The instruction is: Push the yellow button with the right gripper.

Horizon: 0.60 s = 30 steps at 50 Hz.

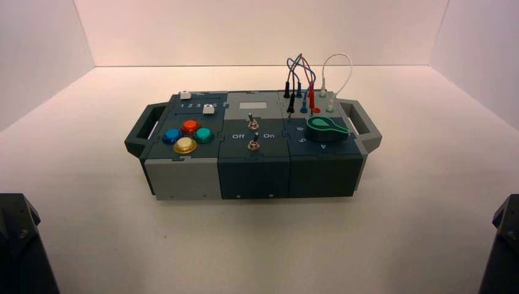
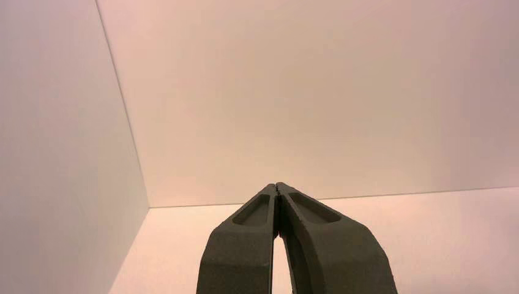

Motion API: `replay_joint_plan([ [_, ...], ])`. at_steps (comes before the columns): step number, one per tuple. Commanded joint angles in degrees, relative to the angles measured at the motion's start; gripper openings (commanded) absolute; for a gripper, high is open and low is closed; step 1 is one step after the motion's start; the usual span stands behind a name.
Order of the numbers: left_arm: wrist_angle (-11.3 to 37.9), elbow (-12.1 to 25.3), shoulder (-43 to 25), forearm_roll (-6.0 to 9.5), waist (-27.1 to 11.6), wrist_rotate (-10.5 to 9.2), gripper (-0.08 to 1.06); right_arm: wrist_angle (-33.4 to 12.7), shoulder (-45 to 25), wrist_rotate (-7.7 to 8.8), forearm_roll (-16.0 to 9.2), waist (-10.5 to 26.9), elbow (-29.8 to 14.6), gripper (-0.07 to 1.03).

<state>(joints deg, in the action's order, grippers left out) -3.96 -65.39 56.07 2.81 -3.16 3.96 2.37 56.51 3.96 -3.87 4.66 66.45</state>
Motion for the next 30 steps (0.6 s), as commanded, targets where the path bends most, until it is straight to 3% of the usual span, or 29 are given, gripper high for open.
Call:
replay_joint_plan([
  [1,-0.7,0.79,-0.35,-0.18,0.09,0.26,-0.03,0.7,-0.18,0.0,-0.09,0.18,-0.97,-0.02],
  [15,-0.7,0.79,-0.26,-0.18,0.09,0.26,-0.03,0.09,-0.09,-0.09,-0.18,0.18,-0.97,-0.02],
  [24,0.09,1.05,0.26,-0.09,-0.09,0.09,-0.03,-5.36,0.26,-0.18,-0.35,1.67,-3.08,-0.02],
  [30,3.78,2.72,1.05,0.09,-0.7,-0.09,-0.03,-9.32,0.26,-0.18,-0.35,3.43,-5.36,-0.02],
])
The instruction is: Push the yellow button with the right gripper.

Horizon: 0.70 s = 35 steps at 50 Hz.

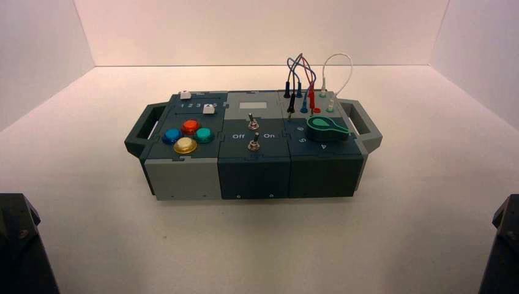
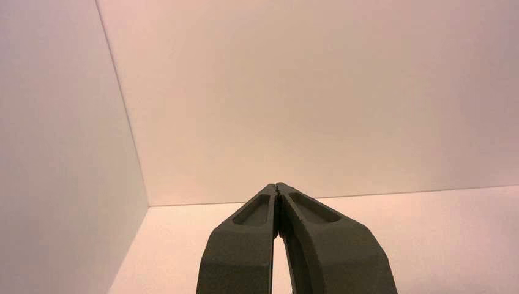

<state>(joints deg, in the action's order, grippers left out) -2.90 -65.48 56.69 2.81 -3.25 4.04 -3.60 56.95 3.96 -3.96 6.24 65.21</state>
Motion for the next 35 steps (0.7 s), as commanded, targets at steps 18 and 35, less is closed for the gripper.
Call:
replay_joint_plan([
  [18,25.49,10.55,1.58,0.97,-5.54,-0.35,-0.03,-22.41,-3.96,0.26,-0.44,12.39,-16.96,-0.02],
  [35,47.9,17.05,1.58,4.13,-9.67,-0.26,-0.03,-37.09,-17.67,4.04,-0.35,23.12,-26.46,-0.02],
])
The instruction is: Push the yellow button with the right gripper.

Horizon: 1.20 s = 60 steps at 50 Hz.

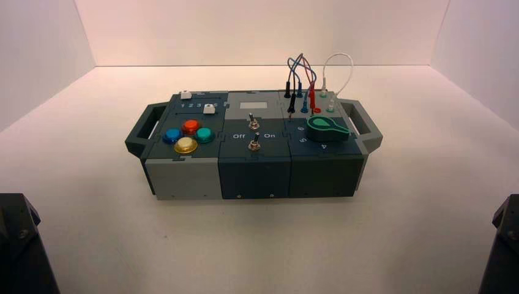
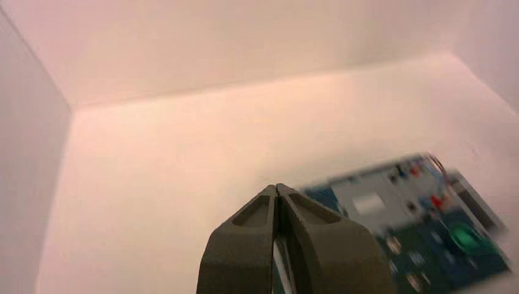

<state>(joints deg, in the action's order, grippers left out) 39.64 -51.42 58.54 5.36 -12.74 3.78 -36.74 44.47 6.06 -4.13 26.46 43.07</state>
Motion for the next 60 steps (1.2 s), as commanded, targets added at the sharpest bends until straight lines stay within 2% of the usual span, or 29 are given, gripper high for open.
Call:
replay_joint_plan([
  [1,6.33,3.08,-0.26,2.02,-0.18,0.0,-0.03,-4.66,-6.33,2.55,-0.18,3.6,-4.83,-0.02],
  [6,9.67,2.99,-0.18,3.69,-0.18,0.26,-0.03,-7.29,-11.95,5.19,-0.18,6.77,-6.68,-0.02],
  [14,15.91,2.72,-0.35,6.06,-0.18,0.44,-0.03,-9.76,-19.16,7.03,-0.26,11.25,-9.14,-0.02],
  [19,19.34,3.08,-0.7,7.82,-0.26,0.7,-0.03,-10.81,-21.53,8.09,-0.26,12.57,-10.2,-0.02],
  [23,22.85,3.34,-1.14,10.02,-0.26,1.05,-0.03,-12.74,-23.82,9.49,-0.35,13.8,-11.43,-0.02],
  [25,23.38,3.34,-1.23,10.37,-0.26,1.05,-0.03,-12.92,-24.08,9.58,-0.44,14.06,-11.6,-0.02],
  [27,27.42,3.6,-1.93,11.87,-0.26,1.05,-0.03,-14.15,-25.93,11.43,-1.41,14.85,-12.83,-0.02],
  [28,28.04,3.6,-2.02,12.04,-0.26,1.05,-0.03,-14.24,-26.19,11.87,-1.85,15.12,-13.1,-0.02],
  [35,29.62,3.6,-2.29,12.04,-0.26,1.14,-0.03,-14.77,-28.65,15.12,-4.22,16.35,-14.85,-0.02],
  [39,30.32,3.69,-2.37,11.69,-0.26,1.14,-0.03,-14.77,-30.06,16.44,-4.48,17.67,-15.38,-0.02],
  [45,32.08,3.69,-3.25,9.14,-0.26,1.14,-0.03,-14.77,-32.26,17.05,-4.48,19.86,-16.0,-0.02],
  [46,32.52,3.69,-3.69,8.26,-0.26,1.14,-0.03,-14.77,-32.87,17.05,-4.48,20.57,-16.26,-0.02],
  [50,32.78,3.6,-4.31,7.65,-0.18,1.05,-0.03,-14.77,-34.19,17.31,-4.39,21.53,-16.79,-0.02],
  [60,32.7,3.87,-4.57,7.65,-0.26,1.85,-0.03,-14.77,-38.14,18.11,-4.22,24.61,-18.19,-0.02],
])
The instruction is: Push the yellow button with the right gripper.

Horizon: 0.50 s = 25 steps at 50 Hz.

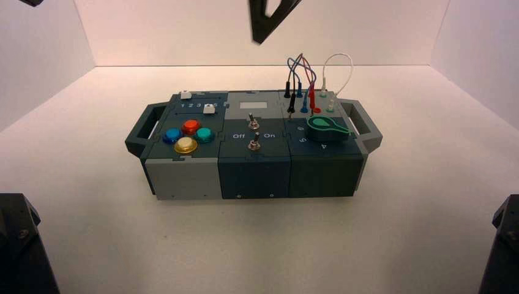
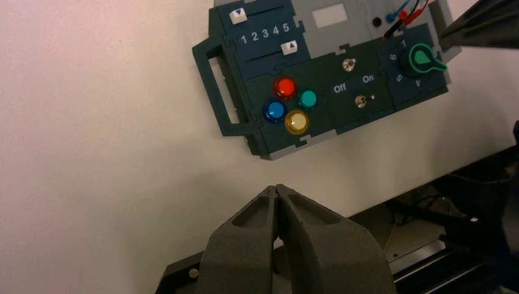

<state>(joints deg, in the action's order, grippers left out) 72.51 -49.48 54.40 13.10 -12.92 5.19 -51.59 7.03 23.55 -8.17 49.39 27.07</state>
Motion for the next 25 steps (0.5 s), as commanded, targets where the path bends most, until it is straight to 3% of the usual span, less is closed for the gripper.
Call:
replay_joint_plan([
  [1,-0.09,1.93,-0.44,-0.09,-0.09,0.44,-0.03,0.09,-1.14,0.62,-0.18,2.11,-2.37,-0.02],
  [15,0.0,1.93,-0.44,-0.09,-0.09,1.49,-0.03,1.41,-5.71,0.44,-0.44,6.42,-3.87,-0.02],
  [25,-0.18,1.93,-0.7,-0.09,-0.09,1.67,-0.03,5.71,-8.7,-0.62,-0.88,7.91,-3.87,-0.02],
])
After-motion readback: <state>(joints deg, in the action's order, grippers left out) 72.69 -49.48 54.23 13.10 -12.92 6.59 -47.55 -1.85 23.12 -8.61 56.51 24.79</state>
